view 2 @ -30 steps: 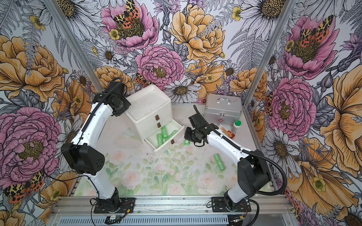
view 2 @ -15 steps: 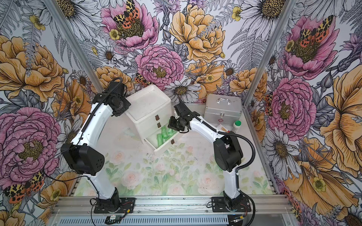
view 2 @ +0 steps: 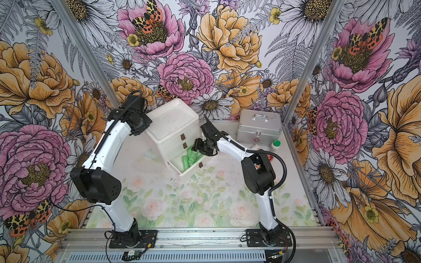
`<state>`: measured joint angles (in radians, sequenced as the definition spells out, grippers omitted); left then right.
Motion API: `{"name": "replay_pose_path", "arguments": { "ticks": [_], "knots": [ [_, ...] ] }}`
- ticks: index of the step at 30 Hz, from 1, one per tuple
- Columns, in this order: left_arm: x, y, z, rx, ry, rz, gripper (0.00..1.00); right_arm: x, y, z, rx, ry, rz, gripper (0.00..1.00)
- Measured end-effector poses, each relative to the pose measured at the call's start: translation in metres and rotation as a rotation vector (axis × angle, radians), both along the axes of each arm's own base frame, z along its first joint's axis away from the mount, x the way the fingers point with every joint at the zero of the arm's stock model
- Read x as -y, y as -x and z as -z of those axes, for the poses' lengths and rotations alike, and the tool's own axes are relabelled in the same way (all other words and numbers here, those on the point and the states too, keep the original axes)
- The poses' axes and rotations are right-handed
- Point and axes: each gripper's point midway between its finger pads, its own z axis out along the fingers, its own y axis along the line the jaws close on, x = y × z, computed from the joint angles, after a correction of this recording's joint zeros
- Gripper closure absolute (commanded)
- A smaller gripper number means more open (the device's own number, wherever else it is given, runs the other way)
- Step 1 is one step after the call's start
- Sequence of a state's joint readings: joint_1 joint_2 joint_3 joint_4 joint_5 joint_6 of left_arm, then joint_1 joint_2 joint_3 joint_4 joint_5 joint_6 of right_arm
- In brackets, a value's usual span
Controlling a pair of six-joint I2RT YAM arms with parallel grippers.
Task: Sort the rolls of trash bags by color and place them into the drawer
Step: Place the roll of trash bags in the drawer, then pick up the roll of trash bags from the center of the board.
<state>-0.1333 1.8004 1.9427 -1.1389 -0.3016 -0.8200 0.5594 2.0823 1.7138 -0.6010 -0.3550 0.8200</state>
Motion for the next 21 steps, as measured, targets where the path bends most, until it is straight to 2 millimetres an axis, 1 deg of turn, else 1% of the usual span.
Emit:
{"name": "replay_pose_path", "arguments": {
  "ticks": [3,6,9,11,13,15,17,19,21],
  "knots": [
    [0.000,0.000,0.000,0.000,0.000,0.000,1.00,0.010,0.000,-0.004,0.009,0.007,0.015,0.33],
    [0.000,0.000,0.000,0.000,0.000,0.000,1.00,0.033,0.005,-0.017,0.031,0.016,0.046,0.33],
    [0.000,0.000,0.000,0.000,0.000,0.000,1.00,0.067,0.010,-0.041,0.080,0.018,0.093,0.33],
    [0.000,0.000,0.000,0.000,0.000,0.000,1.00,0.094,0.019,-0.056,0.116,0.023,0.134,0.33],
    [0.000,0.000,0.000,0.000,0.000,0.000,1.00,0.120,0.030,-0.062,0.140,0.044,0.175,0.32],
    [0.000,0.000,0.000,0.000,0.000,0.000,1.00,0.149,0.045,-0.057,0.137,0.080,0.224,0.32],
    [0.000,0.000,0.000,0.000,0.000,0.000,1.00,0.172,0.065,-0.043,0.111,0.124,0.262,0.32],
    [0.000,0.000,0.000,-0.001,0.000,0.000,1.00,0.189,0.086,-0.024,0.067,0.170,0.279,0.32],
    [0.000,-0.001,0.000,-0.002,0.000,0.000,1.00,0.201,0.106,-0.006,0.025,0.215,0.281,0.32]
  ]
}}
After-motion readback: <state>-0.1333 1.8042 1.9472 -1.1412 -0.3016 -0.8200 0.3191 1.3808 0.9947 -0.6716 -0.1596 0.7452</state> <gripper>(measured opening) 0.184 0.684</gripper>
